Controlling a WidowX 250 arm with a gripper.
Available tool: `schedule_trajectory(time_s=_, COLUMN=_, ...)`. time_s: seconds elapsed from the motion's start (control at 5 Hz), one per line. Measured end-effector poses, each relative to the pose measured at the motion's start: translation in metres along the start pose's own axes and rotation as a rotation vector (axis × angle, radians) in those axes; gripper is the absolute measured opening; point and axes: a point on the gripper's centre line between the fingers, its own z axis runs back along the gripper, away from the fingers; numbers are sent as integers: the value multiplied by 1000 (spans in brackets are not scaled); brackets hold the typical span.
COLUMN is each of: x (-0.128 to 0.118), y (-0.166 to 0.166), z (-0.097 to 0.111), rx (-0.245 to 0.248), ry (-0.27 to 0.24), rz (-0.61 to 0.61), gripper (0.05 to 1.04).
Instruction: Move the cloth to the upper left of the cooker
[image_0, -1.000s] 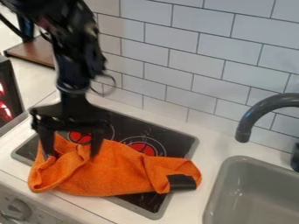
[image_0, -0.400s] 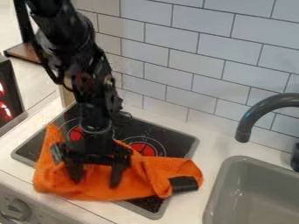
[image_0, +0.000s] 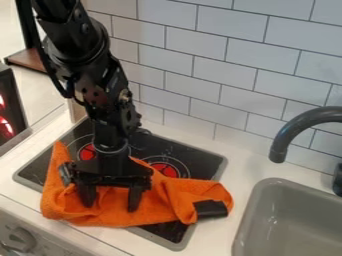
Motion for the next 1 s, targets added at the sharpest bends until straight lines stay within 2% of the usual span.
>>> schedule_trajectory(time_s=0.4, x=41, y=10, z=-7, rx=27, ry=-11, rz=75, gripper=999)
schedule_trajectory(time_s=1.0, x=87, y=39, z=-10, rx=49, ry=-26, rz=174, gripper=999)
